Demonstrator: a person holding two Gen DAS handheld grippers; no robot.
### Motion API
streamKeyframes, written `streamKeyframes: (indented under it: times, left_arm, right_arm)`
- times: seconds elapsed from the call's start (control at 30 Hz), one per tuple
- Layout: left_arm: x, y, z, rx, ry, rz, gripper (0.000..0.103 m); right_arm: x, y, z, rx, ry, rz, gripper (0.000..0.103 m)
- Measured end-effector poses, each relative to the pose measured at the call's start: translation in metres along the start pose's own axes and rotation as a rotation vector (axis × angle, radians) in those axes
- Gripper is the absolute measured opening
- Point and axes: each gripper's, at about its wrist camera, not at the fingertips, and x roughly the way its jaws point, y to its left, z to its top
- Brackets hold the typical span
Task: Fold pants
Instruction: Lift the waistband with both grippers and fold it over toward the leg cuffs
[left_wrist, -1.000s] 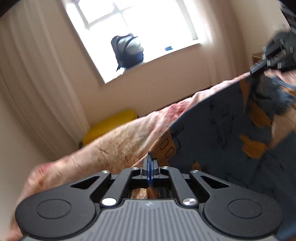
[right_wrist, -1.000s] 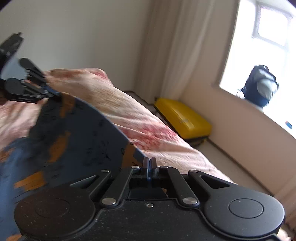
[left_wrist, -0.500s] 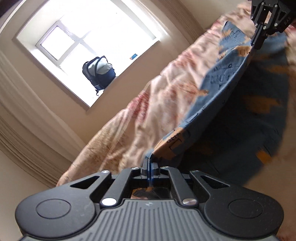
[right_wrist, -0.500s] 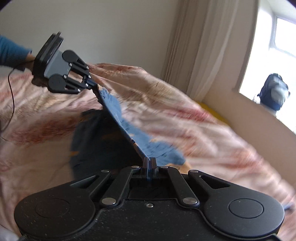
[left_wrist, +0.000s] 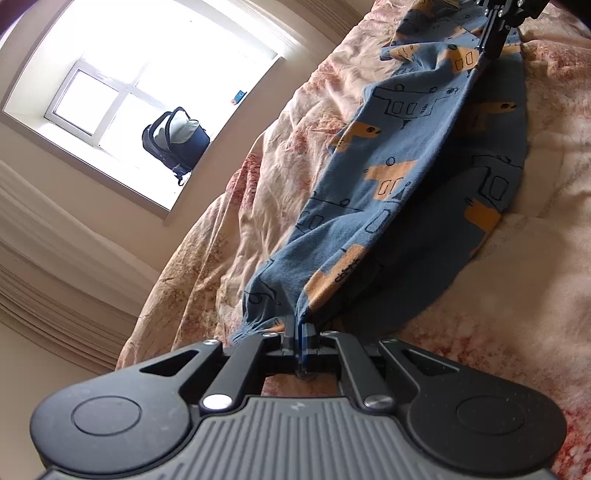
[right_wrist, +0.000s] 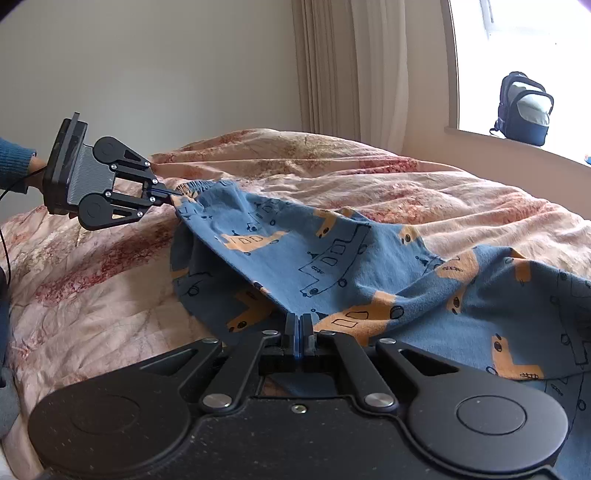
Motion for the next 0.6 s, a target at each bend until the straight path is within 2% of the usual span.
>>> streamKeyframes:
  times: [0.17,0.3,0.53,0.6]
  left_arm:
    - [0.002,0.000,-0.001,-0.005,0.006,-0.010,0.001]
    - [0.001,-0.001,-0.004,0.008,0.007,-0.013,0.001]
    - [-0.002,0.004,-0.002,0.000,-0.004,-0.010,0.001]
    - [-0.002,0.005,-0.001,0.000,-0.006,-0.010,0.001]
  right_arm:
    - [0.005,0.008,0.000,-0.095,0.017,-0.035,0.000]
    - [0.012,0.017,-0.002,-0.170,0.047,-0.066,0.014]
    - [0.018,0.024,-0.001,-0.256,0.062,-0.085,0.016]
    - [0.018,0.027,-0.002,-0.280,0.067,-0.075,0.021]
